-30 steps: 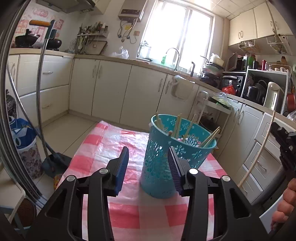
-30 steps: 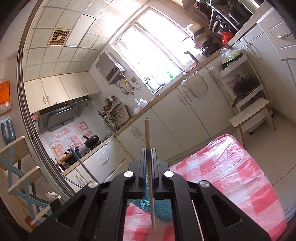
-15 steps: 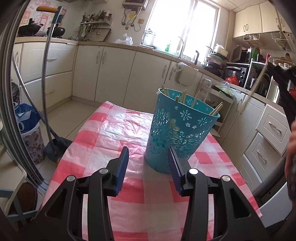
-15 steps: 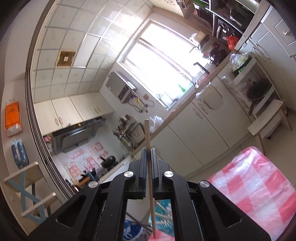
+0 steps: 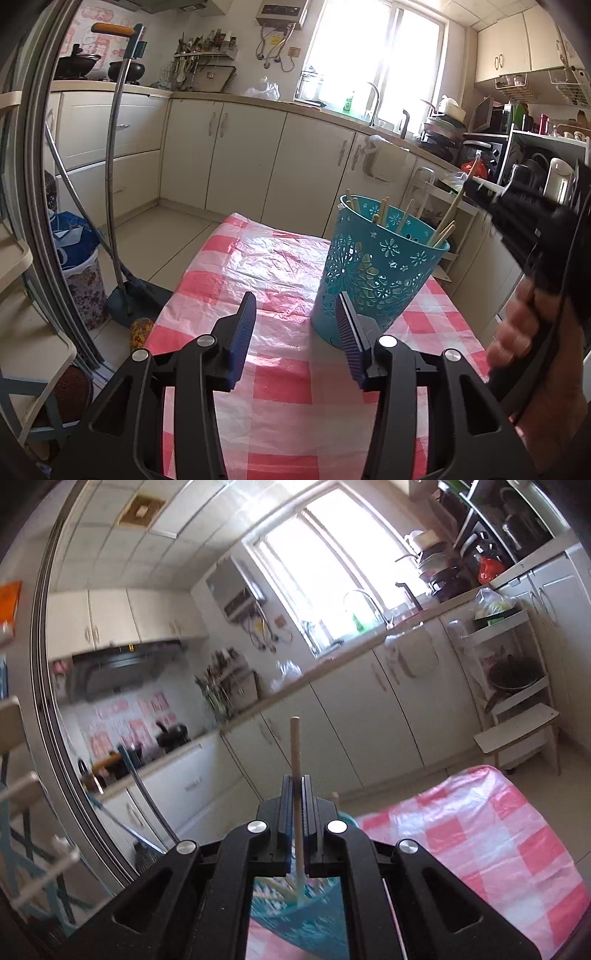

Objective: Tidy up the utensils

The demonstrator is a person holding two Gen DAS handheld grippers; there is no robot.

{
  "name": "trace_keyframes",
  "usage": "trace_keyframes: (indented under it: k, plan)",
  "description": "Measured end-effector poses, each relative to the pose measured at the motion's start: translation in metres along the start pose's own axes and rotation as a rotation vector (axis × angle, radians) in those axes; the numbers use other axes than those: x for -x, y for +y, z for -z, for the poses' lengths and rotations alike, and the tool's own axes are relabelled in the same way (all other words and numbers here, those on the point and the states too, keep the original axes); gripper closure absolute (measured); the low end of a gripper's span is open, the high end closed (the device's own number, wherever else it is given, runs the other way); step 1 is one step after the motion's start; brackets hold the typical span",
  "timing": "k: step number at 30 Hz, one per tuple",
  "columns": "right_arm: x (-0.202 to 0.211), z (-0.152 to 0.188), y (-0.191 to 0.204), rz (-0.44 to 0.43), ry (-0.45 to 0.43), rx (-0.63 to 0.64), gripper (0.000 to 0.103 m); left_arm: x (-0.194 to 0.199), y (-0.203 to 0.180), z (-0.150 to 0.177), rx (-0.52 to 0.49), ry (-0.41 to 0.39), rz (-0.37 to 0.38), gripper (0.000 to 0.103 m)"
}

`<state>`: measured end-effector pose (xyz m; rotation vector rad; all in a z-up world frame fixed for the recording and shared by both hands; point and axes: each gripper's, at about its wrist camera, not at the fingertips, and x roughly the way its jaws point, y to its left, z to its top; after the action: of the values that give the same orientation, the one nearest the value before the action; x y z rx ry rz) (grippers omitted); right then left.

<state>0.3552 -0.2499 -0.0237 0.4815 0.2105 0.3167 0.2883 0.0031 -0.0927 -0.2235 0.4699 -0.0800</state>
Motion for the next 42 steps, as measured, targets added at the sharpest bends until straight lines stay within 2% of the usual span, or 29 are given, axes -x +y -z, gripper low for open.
trace_keyframes:
  k: [2,3,4,5,7,8,9,11,13,15,18,22,26,30,32,39,42]
  plan:
    - [-0.001,0.009,-0.002,0.016,0.048,0.023,0.094,0.005,-0.002,-0.002,-0.006,0.003,-0.009,0.055]
    - [0.001,0.013,-0.001,0.027,0.064,0.042,0.083,0.008,-0.002,-0.003,-0.010,0.006,-0.015,0.048]
    - [0.005,0.018,0.000,0.043,0.080,0.062,0.079,0.010,-0.003,-0.004,-0.017,0.012,-0.022,0.042]
    - [0.010,0.021,0.001,0.055,0.093,0.078,0.077,0.015,-0.005,-0.005,-0.023,0.016,-0.033,0.040]
    - [0.023,0.026,0.004,0.070,0.125,0.102,0.074,0.023,-0.006,-0.008,-0.033,0.020,-0.047,0.028]
    - [0.030,0.029,0.004,0.091,0.140,0.107,0.064,0.027,-0.007,-0.009,-0.040,0.024,-0.054,0.026]
    - [0.036,0.032,0.005,0.118,0.158,0.108,0.048,0.032,-0.007,-0.010,-0.045,0.027,-0.061,0.022]
    - [0.051,0.040,0.005,0.213,0.216,0.108,0.033,0.042,-0.009,-0.010,-0.057,0.038,-0.079,0.016]
    - [0.067,0.050,0.005,0.288,0.262,0.108,0.028,0.051,-0.011,-0.009,-0.077,0.056,-0.083,0.011]
    - [0.079,0.060,0.006,0.375,0.311,0.124,0.016,0.058,-0.014,-0.008,-0.108,0.083,-0.086,0.008]
    - [0.100,0.074,0.015,0.462,0.374,0.130,0.010,0.073,-0.023,-0.004,-0.164,0.115,-0.102,0.008]
    - [0.123,0.089,0.035,0.511,0.440,0.154,0.007,0.093,-0.029,0.000,-0.225,0.150,-0.141,0.008]
    - [0.150,0.111,0.054,0.521,0.533,0.178,0.007,0.122,-0.031,0.007,-0.249,0.181,-0.178,0.008]
    - [0.182,0.131,0.068,0.527,0.590,0.211,0.007,0.148,-0.029,0.011,-0.259,0.197,-0.179,0.008]
    - [0.200,0.140,0.073,0.537,0.617,0.197,0.007,0.162,-0.027,0.015,-0.247,0.231,-0.164,0.008]
    - [0.252,0.140,0.091,0.541,0.620,0.147,0.007,0.199,-0.026,0.025,-0.278,0.284,-0.124,0.008]
    - [0.266,0.139,0.100,0.535,0.620,0.119,0.007,0.212,-0.025,0.029,-0.284,0.301,-0.131,0.008]
